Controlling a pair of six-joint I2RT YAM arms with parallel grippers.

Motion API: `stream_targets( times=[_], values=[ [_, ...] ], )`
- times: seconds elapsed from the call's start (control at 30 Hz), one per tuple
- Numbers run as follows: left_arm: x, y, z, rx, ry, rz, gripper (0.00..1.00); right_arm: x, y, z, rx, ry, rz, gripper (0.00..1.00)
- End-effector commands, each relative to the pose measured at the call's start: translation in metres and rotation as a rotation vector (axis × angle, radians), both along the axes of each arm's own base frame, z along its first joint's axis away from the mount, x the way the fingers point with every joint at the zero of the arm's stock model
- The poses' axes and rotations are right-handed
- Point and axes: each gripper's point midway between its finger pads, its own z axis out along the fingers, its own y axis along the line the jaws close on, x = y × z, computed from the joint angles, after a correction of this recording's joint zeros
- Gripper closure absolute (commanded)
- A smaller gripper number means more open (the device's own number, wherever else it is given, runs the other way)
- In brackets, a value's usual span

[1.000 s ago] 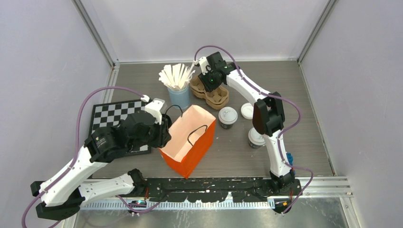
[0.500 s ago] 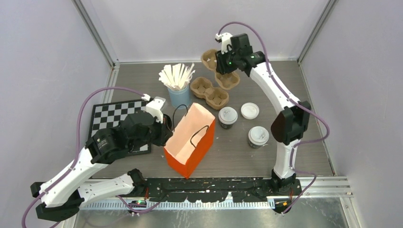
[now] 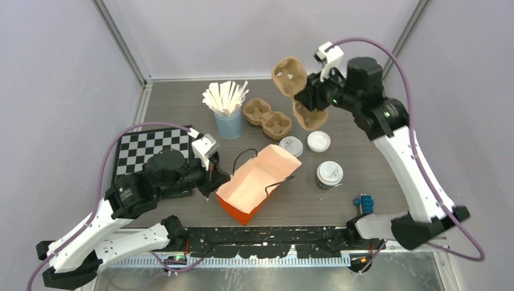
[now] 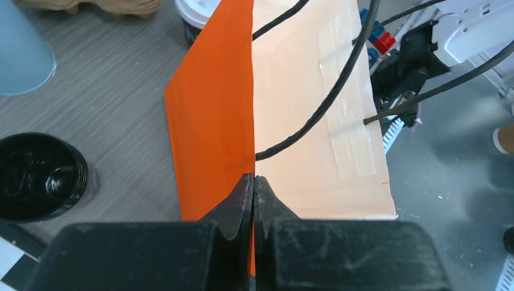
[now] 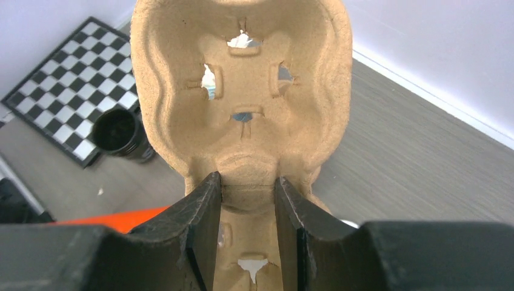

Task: Pack the takeout coffee

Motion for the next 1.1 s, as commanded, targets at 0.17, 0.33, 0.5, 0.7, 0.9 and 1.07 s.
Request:
stream_targets(
  times=[0.17,0.33,0.5,0.7,0.9,1.07],
  values=[
    [-0.004,-0.028,0.023,-0.07,-0.185,-0.207,1.0,-0.096,0.006,0.031,0.186,-0.067,0.18,0.66],
    [-0.004,-0.051,0.027,-0.126,-0.154,-0.287,1.0,-0.12,0.021,0.026,0.158,-0.102,0.28,0.66],
    [0.018,-0.049,0.029,-0.065,-0.199,-0.254,1.0,-0.132,0.015,0.033,0.148,-0.136,0.253,0.67],
    [0.046,-0.049,0.037,-0.03,-0.217,-0.187,0.62,-0.145,0.0,0.03,0.096,-0.144,0.243,0.67],
    [0.054,-0.037,0.057,-0.106,-0.063,0.023,0.4,-0.154,-0.002,0.026,0.063,-0.16,0.285,0.66],
    [0.035,-0.003,0.053,-0.139,0.171,0.24,0.4,-0.156,0.011,0.025,0.076,-0.167,0.361,0.66]
  ],
)
